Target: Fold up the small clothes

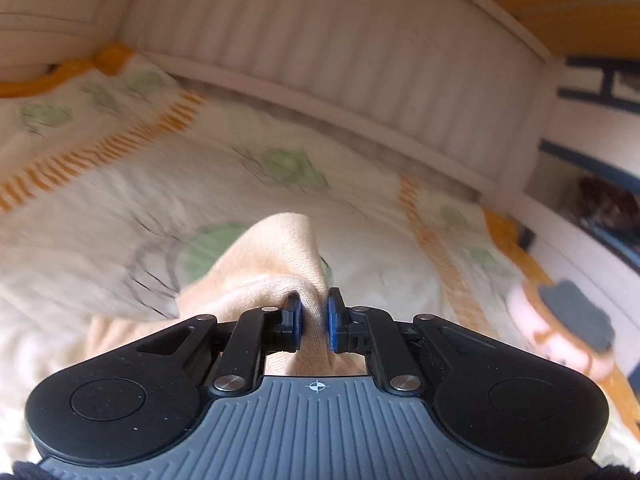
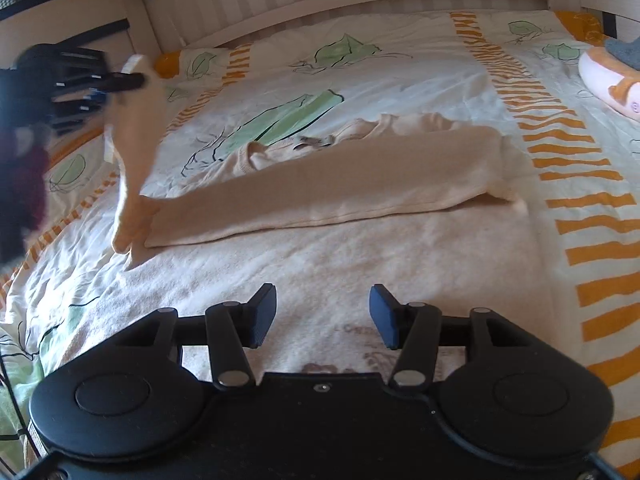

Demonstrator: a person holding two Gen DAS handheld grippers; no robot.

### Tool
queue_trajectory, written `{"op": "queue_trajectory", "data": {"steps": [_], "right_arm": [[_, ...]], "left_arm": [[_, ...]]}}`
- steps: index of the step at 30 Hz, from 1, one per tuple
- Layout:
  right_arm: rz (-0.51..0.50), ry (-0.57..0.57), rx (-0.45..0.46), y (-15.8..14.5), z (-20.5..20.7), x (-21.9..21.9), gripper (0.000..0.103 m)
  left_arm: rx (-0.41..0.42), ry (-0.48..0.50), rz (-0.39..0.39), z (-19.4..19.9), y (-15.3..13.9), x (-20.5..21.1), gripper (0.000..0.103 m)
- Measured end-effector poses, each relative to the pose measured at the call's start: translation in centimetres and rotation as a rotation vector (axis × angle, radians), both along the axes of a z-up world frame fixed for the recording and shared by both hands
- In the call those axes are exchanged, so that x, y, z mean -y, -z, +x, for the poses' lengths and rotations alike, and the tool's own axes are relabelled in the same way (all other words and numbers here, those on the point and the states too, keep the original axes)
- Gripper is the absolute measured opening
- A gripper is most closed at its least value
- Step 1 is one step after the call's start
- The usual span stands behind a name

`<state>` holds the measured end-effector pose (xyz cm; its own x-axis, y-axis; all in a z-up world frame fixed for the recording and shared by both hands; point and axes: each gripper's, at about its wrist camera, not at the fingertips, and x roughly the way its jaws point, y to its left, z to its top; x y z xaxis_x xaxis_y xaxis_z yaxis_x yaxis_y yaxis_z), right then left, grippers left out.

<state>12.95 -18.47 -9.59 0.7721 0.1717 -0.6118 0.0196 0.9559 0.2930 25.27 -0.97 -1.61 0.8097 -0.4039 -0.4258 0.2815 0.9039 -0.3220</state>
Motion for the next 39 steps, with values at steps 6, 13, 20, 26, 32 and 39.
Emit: {"op": "queue_trajectory", "data": {"steps": [6,13,20,26,32,39], "right_arm": [[0.002,0.040,0.001,-0.5,-0.7,1.9,0.059],[-0.007,0.062,0.004,-0.8,-0.6,2.6,0.059],[-0.020,0.032,0.039,-2.1,1.4,2.0,0.059],[-0.098,-0.059,0.093,-3.6,4.9,-0.3,0.059],[-0.228,-0.189,0.108,-3.6,8.0,-4.4,0.059],[-0.417,-0.296,0.108,-1.9,10.4,-8.8,0.059]], "left_arm": [[-0.093,0.218,0.067,0.6,5.0,6.2,0.073],[-0.013,0.289,0.165,-3.1,4.9,5.8,0.092],[-0.051,0.116,0.303,-4.7,5.0,-1.3,0.092],[-0.163,-0.031,0.349,-3.0,7.3,-6.9,0.092],[-0.234,-0.085,0.359,-1.5,9.2,-8.8,0.092],[-0.261,-0.195,0.288,0.3,9.9,-10.8,0.092]]}}
